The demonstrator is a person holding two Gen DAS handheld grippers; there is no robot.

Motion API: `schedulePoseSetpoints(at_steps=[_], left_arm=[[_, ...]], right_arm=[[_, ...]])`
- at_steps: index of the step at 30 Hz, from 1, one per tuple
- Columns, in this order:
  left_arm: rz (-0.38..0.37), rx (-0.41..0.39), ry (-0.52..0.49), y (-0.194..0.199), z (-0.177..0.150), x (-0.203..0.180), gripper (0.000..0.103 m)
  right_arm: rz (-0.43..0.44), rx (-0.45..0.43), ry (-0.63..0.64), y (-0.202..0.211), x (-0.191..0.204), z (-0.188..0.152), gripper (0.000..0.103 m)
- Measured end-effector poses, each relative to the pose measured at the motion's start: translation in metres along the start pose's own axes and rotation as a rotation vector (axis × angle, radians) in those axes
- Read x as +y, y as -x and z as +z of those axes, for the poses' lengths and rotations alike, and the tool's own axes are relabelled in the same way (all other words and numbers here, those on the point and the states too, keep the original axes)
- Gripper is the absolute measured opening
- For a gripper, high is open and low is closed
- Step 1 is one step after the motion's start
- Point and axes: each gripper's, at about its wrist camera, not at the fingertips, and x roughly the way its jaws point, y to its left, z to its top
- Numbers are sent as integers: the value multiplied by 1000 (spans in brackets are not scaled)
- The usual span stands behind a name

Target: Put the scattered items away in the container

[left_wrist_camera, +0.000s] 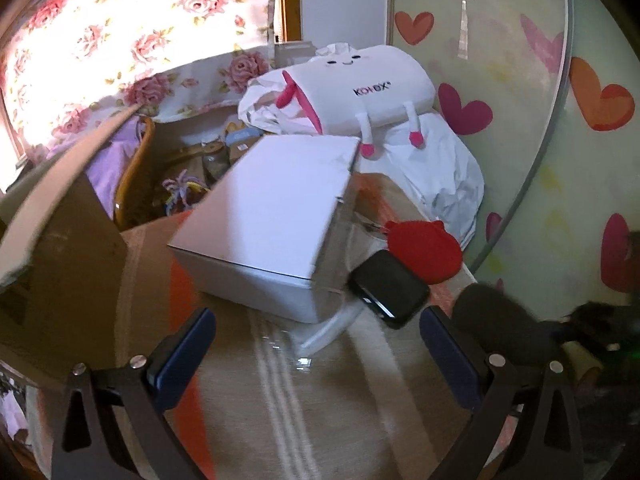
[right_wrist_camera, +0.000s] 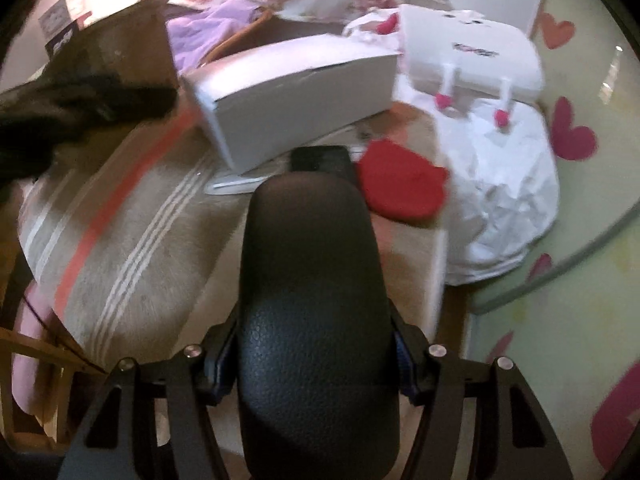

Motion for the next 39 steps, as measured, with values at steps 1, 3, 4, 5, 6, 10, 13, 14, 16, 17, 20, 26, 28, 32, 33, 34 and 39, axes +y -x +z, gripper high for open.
schedulePoseSetpoints(at_steps=[1, 3, 4, 5, 6, 10, 13, 14, 16, 17, 20, 26, 28, 32, 33, 34, 39], left_arm=[[-2, 5, 4, -4, -1, -5, 103], [-3, 11, 16, -13, -3, -16, 103], [0, 17, 30, -19, -5, -22, 103], [3, 19, 41, -24, -6, -28, 103], [17, 17, 52, -27, -7, -33, 103], [85, 23, 112, -48, -9, -57, 103], [115, 42, 154, -67, -11, -73, 103], [115, 49, 163, -72, -11, -77, 103], [148, 55, 170, -82, -13, -87, 103], [172, 55, 171, -85, -14, -91, 103], [217, 68, 199, -97, -16, -95, 103], [251, 105, 280, -114, -17, -95, 103], [263, 112, 299, -119, -17, -97, 103], [262, 124, 348, -130, -13, -99, 103], [263, 127, 358, -133, -12, -99, 103], [263, 132, 373, -136, -11, -99, 103], [259, 109, 431, -142, -12, -100, 103]], right_arm=[[-12, -6, -9, 8, -4, -1, 67], [-32, -21, -34, 30, -13, -2, 67], [-42, -30, -41, 41, -17, -2, 67], [-52, -39, -48, 52, -22, -1, 67], [-62, -46, -52, 61, -25, 0, 67], [-88, -62, -79, 91, -36, 5, 67], [-95, -68, -100, 110, -44, 9, 67], [-95, -70, -106, 115, -47, 9, 67], [-96, -73, -112, 127, -51, 12, 67], [-96, -75, -110, 132, -51, 14, 67], [-90, -87, -109, 143, -51, 20, 67], [-64, -127, -120, 164, -47, 31, 67], [-59, -129, -117, 166, -46, 33, 67], [-49, -133, -110, 171, -43, 37, 67], [-47, -134, -109, 172, -43, 37, 67], [-45, -135, -107, 173, -42, 38, 67], [-32, -140, -99, 179, -39, 43, 67]])
